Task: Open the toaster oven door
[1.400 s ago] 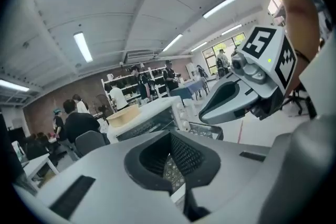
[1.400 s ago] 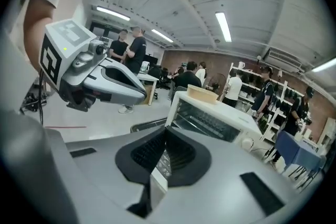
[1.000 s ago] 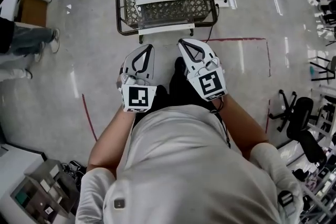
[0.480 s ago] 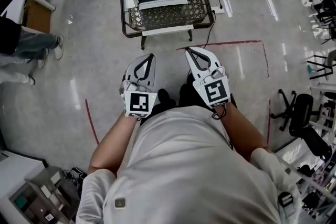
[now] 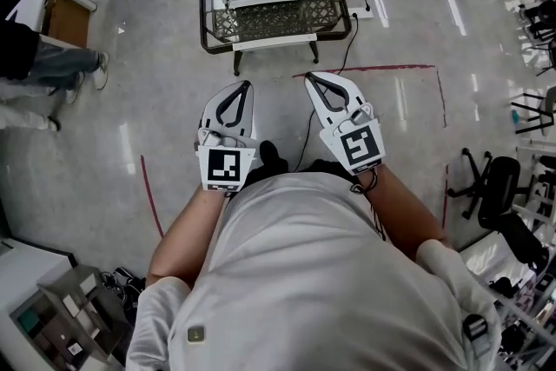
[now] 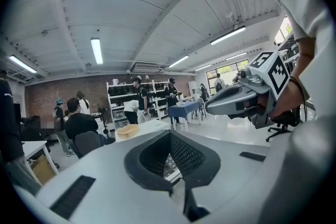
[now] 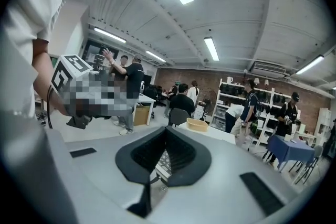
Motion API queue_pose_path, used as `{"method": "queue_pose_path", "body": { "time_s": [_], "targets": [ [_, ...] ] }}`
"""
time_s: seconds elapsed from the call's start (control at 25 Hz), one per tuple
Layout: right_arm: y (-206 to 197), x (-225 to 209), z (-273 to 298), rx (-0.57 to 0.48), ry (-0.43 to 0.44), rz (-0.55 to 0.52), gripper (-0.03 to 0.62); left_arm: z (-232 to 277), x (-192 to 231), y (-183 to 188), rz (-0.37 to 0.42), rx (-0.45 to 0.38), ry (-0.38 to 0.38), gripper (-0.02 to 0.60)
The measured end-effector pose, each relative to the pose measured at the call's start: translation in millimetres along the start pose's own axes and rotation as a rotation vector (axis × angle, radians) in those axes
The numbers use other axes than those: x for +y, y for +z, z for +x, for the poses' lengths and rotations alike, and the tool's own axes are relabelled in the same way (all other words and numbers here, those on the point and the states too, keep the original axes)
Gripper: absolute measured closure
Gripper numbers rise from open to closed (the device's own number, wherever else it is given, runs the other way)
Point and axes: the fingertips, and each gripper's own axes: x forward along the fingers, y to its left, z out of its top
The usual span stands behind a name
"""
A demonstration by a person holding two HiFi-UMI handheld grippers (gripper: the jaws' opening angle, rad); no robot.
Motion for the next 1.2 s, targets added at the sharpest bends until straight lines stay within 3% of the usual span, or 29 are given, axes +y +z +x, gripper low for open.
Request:
{"method": "queue_pose_path", "body": {
  "time_s": [0.6,0.76,1.2],
  "targets": [
    [-32,-31,-128,-0.042,0.105,-0.004,0.576,-37,-105,38,-0.046,-0.009,0.144,0.566],
    [-43,-34,-172,-0.051,0.122,-0.007,0.576,-47,-148,41,-0.064,0.056,0.150,0.566],
    [-73,-24,-259,-0.038,0.139,0.055,0.576,-78,-227,57,-0.053,0.028,0.166,0.566]
  ]
}}
